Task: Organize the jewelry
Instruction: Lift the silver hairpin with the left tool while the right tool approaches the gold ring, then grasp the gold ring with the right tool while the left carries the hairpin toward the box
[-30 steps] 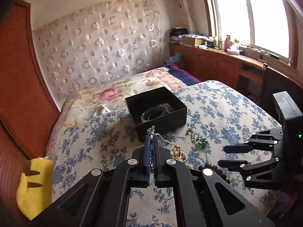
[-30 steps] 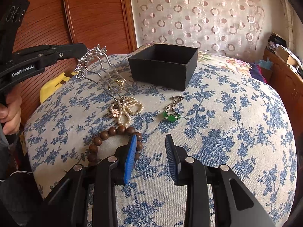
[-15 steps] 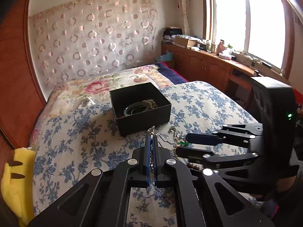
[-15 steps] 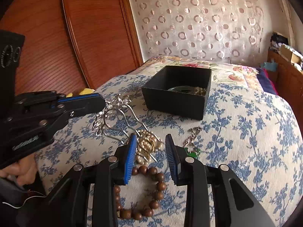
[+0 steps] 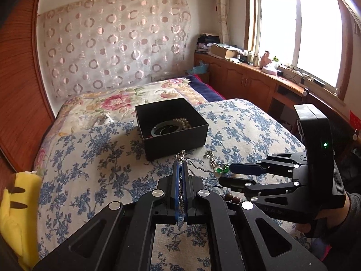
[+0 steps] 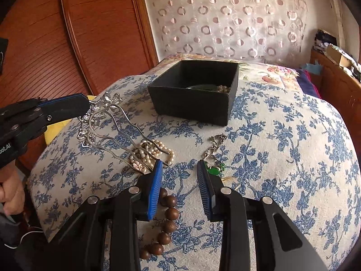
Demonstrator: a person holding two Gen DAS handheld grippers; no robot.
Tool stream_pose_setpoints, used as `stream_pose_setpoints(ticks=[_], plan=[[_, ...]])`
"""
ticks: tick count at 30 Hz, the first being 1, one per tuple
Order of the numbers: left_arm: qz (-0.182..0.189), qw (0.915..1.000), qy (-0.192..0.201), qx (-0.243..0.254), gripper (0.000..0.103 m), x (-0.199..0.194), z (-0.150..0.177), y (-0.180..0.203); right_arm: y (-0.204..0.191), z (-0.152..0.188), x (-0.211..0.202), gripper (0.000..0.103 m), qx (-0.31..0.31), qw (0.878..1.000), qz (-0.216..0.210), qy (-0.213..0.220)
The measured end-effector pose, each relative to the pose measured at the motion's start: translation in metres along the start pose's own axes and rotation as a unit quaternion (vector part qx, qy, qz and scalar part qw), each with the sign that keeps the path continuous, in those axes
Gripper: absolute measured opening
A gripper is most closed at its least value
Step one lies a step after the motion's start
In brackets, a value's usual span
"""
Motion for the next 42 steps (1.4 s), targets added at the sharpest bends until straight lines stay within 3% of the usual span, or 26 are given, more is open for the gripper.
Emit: stream_pose_setpoints(ticks=[13, 23, 26, 28, 35, 42], plan=[[-0.003, 1.0000, -0.008, 0.001, 0.001, 0.006, 0.007, -0.002, 0.027, 0.020, -0.004, 0.034, -0.022, 0.998, 0.052, -0.026], [-0.001, 0.9999, -0.012, 0.003, 0.001, 0.009, 0.010, -0.001, 0.045, 0.016, 0.012, 0.036, -0.042, 0.995, 0.073, -0.056], [0.000, 0.9999, -0.012, 0.003, 0.001, 0.010, 0.010, -0.001, 0.048, 0.014, 0.012, 0.036, -0.041, 0.995, 0.072, -0.061], [-0.002, 0.9999, -0.011, 0.002, 0.001, 0.010, 0.010, -0.001, 0.047, 0.014, 0.011, 0.028, -0.047, 0.995, 0.068, -0.061], [-0.003, 0.9999, -0.010, -0.005, 0.001, 0.014, 0.008, -0.010, 0.048, 0.012, 0.004, 0.028, -0.045, 0.996, 0.059, -0.051], [-0.008, 0.9999, 0.007, -0.006, 0.001, 0.018, -0.016, -0.022, 0.035, -0.028, -0.003, 0.028, -0.073, 0.996, 0.045, -0.021]])
Point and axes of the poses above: each gripper's, at about its wrist camera, not at the fingertips, and x roughly the way its jaws point, y to its right, z to its underside, the point moved 8 cm from there along x, roughly the way its jaws point, and after that the axes turned 2 degrees about y, right-handed, at the moved point
